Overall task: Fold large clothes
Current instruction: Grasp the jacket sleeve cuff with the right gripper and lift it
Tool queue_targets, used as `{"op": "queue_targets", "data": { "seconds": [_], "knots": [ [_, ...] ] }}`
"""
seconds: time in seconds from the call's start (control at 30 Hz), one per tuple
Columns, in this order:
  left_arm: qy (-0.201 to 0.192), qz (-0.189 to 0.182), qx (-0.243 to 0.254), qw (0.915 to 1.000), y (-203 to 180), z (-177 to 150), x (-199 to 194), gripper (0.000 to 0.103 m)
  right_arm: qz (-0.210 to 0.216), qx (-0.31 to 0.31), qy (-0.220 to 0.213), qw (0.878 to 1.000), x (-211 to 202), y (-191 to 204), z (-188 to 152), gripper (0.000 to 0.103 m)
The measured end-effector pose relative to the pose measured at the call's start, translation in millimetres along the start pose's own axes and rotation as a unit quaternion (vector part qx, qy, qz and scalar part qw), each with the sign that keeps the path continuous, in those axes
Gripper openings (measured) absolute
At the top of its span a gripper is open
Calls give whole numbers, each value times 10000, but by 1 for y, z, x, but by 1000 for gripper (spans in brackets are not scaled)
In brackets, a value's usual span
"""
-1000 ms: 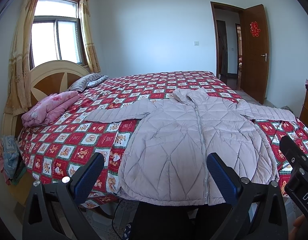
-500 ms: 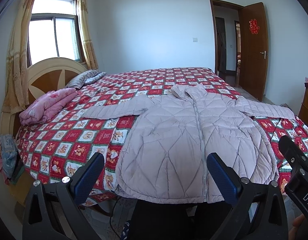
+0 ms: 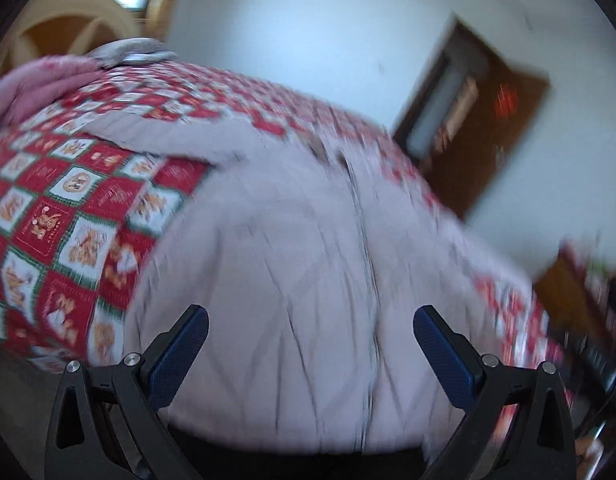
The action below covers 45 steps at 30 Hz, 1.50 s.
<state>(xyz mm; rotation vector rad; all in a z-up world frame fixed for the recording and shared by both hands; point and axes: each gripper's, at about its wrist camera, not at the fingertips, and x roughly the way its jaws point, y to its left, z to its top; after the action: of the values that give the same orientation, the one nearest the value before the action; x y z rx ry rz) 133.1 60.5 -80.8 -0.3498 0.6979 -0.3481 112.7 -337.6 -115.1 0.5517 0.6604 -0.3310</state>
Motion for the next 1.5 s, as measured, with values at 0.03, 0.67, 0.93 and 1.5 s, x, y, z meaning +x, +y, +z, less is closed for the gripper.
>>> {"op": "queue_targets", "data": {
  "seconds": [0.03, 0.67, 0.93, 1.5],
  "knots": [
    [-251, 11, -291, 9993, 12, 12, 7, 102, -98, 191, 9, 9998, 5, -17, 16, 91],
    [232, 2281, 1684, 9587, 28, 112, 235, 102, -1218, 2584, -598, 9565, 158, -217, 201, 57],
    [810, 1913, 749, 9753, 65, 104, 267, 102, -1589, 2623, -707, 9492, 181, -232, 224, 55],
    [711, 1500, 435, 9852, 72, 101, 261, 102, -1636, -1609, -1424, 9628, 81, -12, 215, 8]
  ]
}}
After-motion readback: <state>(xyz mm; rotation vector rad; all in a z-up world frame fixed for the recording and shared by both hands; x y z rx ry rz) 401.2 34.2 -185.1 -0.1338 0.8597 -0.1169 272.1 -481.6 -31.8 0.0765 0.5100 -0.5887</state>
